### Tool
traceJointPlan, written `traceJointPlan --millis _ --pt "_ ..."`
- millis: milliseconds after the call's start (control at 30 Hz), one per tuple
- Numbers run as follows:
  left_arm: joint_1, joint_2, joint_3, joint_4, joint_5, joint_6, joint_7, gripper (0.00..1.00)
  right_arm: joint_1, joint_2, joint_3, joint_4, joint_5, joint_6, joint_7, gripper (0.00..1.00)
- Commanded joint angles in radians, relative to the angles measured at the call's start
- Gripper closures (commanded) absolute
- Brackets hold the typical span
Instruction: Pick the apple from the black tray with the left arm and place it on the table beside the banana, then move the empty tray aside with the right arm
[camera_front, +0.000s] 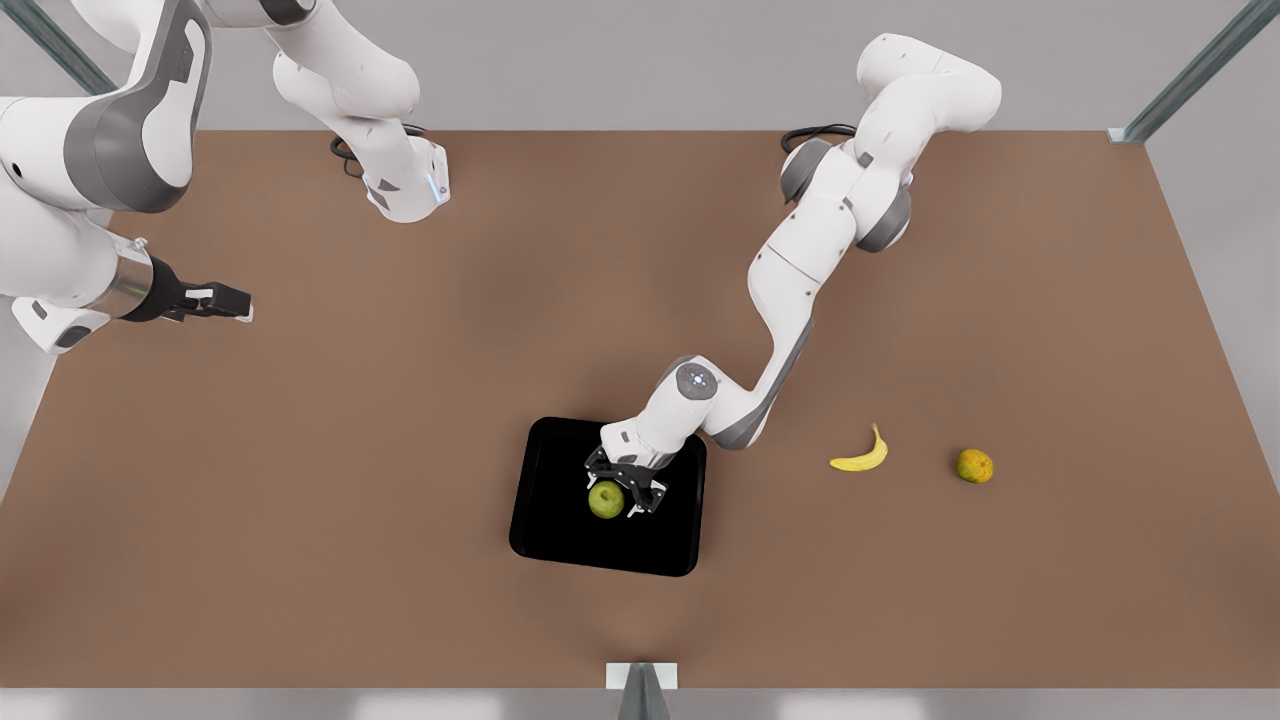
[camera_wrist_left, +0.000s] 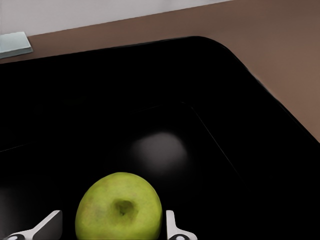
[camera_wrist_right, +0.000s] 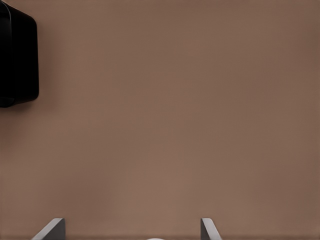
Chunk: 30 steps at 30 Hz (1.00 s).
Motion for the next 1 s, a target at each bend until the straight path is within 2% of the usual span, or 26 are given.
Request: traceJointPlan --millis 0,167,200,333,667,967 --pt "0.0 0.002 0.001 0.001 0.001 0.001 -0.02 0.0 0.0 -0.002 0.0 0.0 0.0 0.001 0.003 0.0" --pt "-0.001 0.002 -0.001 0.001 0.001 0.001 -0.02 0.0 0.0 -0.002 0.0 0.0 0.0 -0.001 0.003 0.0" --pt "-0.001 0.002 -0.001 0.001 0.001 0.001 -0.02 0.06 0.0 -0.002 0.0 0.0 0.0 -0.001 0.003 0.0" --pt "-0.001 0.002 -0.001 0.001 0.001 0.001 -0.027 0.16 0.001 -0.002 0.0 0.0 0.0 -0.001 0.003 0.0" --pt "0.0 -0.006 -0.002 0.001 0.001 -0.004 -0.026 0.19 0.0 -0.002 0.0 0.0 0.0 -0.001 0.003 0.0" --pt "0.002 -0.044 -0.004 0.01 0.003 -0.114 -0.026 0.24 0.0 0.0 0.002 0.0 0.0 0.001 0.003 0.0"
